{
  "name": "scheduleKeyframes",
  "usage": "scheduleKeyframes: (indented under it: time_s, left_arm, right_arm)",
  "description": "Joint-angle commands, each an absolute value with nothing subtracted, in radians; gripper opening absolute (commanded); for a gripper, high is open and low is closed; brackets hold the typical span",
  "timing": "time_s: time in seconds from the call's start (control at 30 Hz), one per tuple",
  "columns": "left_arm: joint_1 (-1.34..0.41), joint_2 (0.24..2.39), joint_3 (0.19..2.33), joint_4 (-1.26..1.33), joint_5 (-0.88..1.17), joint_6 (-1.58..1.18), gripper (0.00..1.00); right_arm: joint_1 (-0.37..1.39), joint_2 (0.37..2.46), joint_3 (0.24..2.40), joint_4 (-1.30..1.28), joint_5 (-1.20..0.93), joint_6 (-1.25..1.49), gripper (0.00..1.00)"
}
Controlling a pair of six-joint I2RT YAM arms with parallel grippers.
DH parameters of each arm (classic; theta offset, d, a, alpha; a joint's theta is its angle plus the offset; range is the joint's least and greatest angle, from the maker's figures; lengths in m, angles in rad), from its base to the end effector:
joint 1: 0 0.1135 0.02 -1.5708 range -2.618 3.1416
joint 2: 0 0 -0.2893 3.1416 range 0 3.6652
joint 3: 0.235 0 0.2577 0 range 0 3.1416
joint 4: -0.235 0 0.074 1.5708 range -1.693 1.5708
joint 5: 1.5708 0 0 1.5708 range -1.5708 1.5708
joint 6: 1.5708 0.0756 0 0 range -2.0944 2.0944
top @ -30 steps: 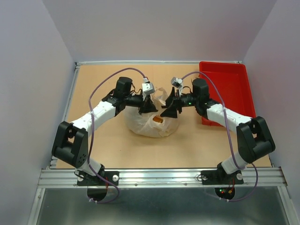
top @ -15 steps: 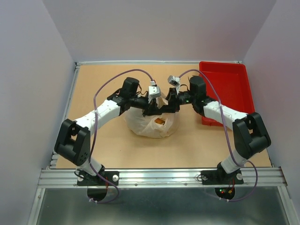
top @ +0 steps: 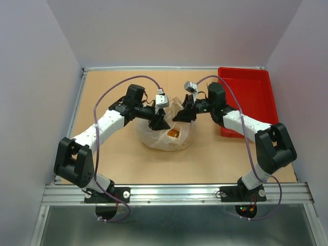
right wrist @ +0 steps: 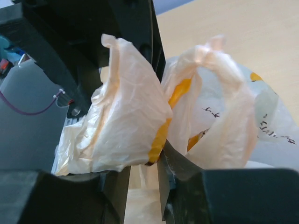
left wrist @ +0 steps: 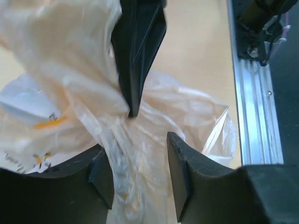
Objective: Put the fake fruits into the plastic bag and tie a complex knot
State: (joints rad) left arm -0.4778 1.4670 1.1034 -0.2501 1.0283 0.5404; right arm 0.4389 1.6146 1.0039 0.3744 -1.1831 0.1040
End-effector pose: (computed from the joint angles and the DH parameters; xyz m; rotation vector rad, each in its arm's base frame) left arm 0.2704 -0.2129 0.3031 1.4436 1.4185 -1.0650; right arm 0.3071 0.2215 0.2840 -1.1478 1.4967 1.4311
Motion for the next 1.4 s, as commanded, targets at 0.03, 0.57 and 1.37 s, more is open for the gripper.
scheduleKeyframes:
  time_s: [0.03,0.57,1.37]
  left_arm:
    - [-0.449,1.419,1.111,-0.258,0.986,0.562,0.56]
    - [-0.456,1.436,1.13,-0.157,0.991,0.43,0.0]
    - [-0.336,1.351,1.433,-0.4,0.965,0.508,0.54]
  right_arm:
    - [0.428,1.578,1.043,0.367,-1.196,0.11,0.0]
    - [0.439,1.591,1.072,0.347,-1.238,0.124,0.37]
    - [0.449,1.575,1.078,0.313,-1.241,-0.026,0.0]
